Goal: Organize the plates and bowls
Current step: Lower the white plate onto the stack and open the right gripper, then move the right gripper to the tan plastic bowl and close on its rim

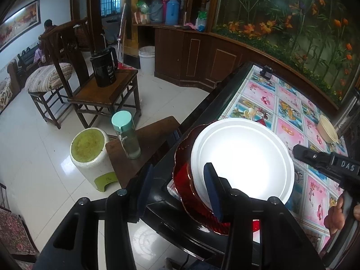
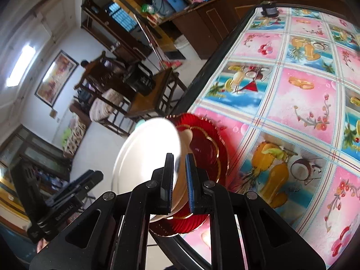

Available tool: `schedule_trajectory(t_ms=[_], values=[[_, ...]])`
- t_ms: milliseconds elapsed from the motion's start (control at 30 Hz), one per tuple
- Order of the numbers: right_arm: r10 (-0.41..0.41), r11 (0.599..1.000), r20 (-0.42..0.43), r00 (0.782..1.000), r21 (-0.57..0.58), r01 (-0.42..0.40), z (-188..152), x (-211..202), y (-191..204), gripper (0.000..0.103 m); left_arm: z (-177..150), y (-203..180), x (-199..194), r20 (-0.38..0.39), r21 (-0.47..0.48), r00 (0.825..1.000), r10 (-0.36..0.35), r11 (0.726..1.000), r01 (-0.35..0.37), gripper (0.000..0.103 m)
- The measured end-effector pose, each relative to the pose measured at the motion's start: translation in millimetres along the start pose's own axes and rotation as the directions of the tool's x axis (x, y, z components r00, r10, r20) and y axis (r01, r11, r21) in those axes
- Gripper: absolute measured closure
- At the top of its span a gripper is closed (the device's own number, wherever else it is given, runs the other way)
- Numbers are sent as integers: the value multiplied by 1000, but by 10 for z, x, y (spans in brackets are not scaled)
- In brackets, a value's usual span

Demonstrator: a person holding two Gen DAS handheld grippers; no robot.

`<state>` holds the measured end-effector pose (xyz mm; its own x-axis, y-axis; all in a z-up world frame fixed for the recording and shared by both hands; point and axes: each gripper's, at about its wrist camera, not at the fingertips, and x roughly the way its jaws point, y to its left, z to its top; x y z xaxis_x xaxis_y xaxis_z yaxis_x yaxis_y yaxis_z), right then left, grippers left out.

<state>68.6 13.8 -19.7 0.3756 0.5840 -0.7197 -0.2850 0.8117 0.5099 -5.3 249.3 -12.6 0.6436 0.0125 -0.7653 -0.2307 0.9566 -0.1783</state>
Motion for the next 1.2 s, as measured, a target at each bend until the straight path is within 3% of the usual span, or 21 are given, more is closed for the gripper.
schedule_trajectory(t_ms=[133,233,400,733,1000,1200], values=[[-7,999,40,999,46,5,23,-106,-204,84,-2,-124,-51,25,26,1000,0,1000,-1,48],[-17,997,50,999,81,13,31,-162,-367,84,-2,-302,-121,60,72,998,7,997,-12,43],[-32,991,76,997,136,22,34,-327,-632,84,-6,-674,-184,93,158,996,-14,987,-1,42],[-62,975,152,986,220,27,37,-827,-1171,84,-50,-1552,-221,74,318,992,-106,945,77,41],[-146,956,218,965,282,81,94,-1431,-1799,84,-21,-2398,0,-2,413,986,-165,898,151,41],[-273,909,271,923,388,154,194,-2090,-2544,85,184,-3171,533,-157,437,967,-201,864,251,41]])
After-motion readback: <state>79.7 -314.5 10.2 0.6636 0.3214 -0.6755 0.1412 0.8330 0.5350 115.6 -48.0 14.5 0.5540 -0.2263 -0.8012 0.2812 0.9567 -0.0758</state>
